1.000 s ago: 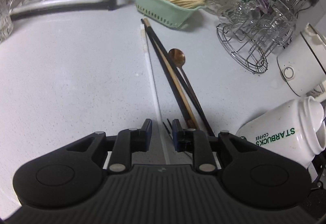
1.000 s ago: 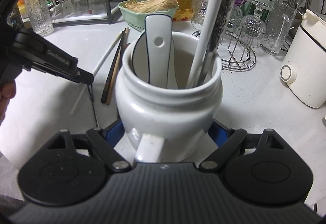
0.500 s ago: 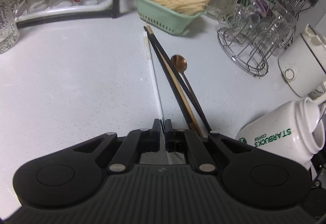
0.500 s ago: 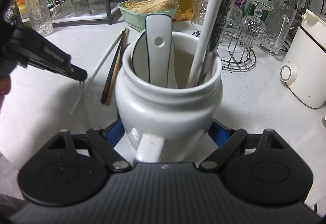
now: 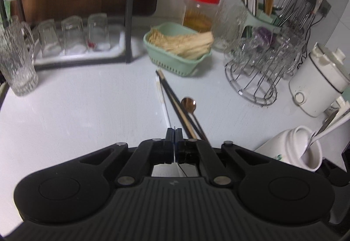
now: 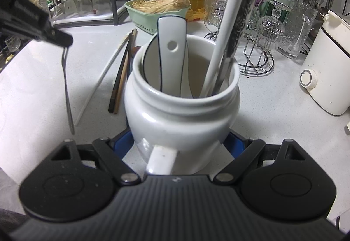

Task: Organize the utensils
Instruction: 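Lower the silver fork into the jar and open left gripper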

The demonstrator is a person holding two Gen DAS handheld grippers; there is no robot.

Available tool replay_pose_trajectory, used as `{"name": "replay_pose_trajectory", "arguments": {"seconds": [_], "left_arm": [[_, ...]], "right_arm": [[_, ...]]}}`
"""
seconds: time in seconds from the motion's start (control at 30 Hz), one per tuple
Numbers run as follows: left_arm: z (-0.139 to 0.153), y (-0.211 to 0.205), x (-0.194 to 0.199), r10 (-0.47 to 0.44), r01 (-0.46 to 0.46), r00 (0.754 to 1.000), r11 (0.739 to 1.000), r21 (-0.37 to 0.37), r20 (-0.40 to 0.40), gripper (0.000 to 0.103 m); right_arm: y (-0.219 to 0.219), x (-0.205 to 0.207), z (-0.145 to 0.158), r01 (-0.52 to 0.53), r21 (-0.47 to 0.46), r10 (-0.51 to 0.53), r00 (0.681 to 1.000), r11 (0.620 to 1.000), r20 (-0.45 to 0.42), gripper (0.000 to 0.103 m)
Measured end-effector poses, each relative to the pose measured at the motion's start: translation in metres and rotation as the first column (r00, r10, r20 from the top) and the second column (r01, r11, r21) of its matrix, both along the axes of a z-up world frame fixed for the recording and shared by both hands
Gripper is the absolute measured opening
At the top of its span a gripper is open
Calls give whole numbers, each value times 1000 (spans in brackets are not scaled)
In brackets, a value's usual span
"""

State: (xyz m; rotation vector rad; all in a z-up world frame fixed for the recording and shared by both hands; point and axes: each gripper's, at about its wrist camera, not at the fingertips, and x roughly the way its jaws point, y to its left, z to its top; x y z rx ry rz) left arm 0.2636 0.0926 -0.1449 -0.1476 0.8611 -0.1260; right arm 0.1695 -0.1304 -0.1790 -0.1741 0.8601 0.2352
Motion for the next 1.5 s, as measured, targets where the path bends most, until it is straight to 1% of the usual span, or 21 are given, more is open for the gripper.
{"name": "replay_pose_trajectory", "arguments": {"seconds": [0.1, 0.2, 0.3, 0.43, 0.57, 0.67, 0.8, 0.97, 1.1, 1.2, 1.3, 1.37, 1.5], "left_arm": [[11, 0, -2, -6, 5, 999, 1000, 11, 32, 1], [24, 4, -3, -5, 5, 998, 1000, 7, 55, 1], [39, 7, -2, 3, -3, 996, 1000, 10, 87, 1], [58, 7, 0, -3, 0, 991, 1000, 24, 135, 1], [78, 2, 0, -18, 15, 983, 1000, 22, 183, 1], [94, -5, 0, -39, 35, 976, 999, 22, 216, 1], [113, -17, 0, -67, 69, 964, 998, 2, 259, 1], [130, -37, -2, -123, 131, 948, 991, -8, 294, 1], [135, -54, -4, -174, 185, 938, 983, -8, 300, 1], [132, -67, -7, -216, 224, 932, 975, 6, 293, 1], [125, -78, -8, -256, 260, 926, 965, 24, 278, 1], [117, -84, -9, -277, 274, 923, 960, 50, 267, 1], [100, -90, -8, -303, 298, 926, 953, 54, 225, 1]], "right_arm": [[3, 0, 0, 0, 0, 0, 1000, 1000, -3, 90], [8, 0, 0, -7, 2, 7, 1000, 1000, -6, 90], [17, -3, -1, -28, 2, 28, 1000, 1000, -4, 90], [28, -6, -1, -56, 4, 56, 998, 998, -1, 90], [33, -7, -1, -63, 6, 63, 998, 998, -2, 90], [32, -6, -1, -64, 6, 64, 998, 998, -4, 90], [32, -7, -1, -65, 5, 65, 998, 998, -2, 90], [33, -7, -1, -57, 10, 57, 998, 998, 1, 90], [33, -8, -1, -56, 11, 56, 998, 998, 6, 90], [33, -8, -1, -54, 12, 54, 999, 998, 9, 90], [33, -8, -1, -52, 14, 52, 999, 999, 13, 90], [33, -9, -2, -52, 15, 52, 999, 999, 15, 90], [33, -9, -2, -51, 19, 50, 999, 999, 19, 90]]}}
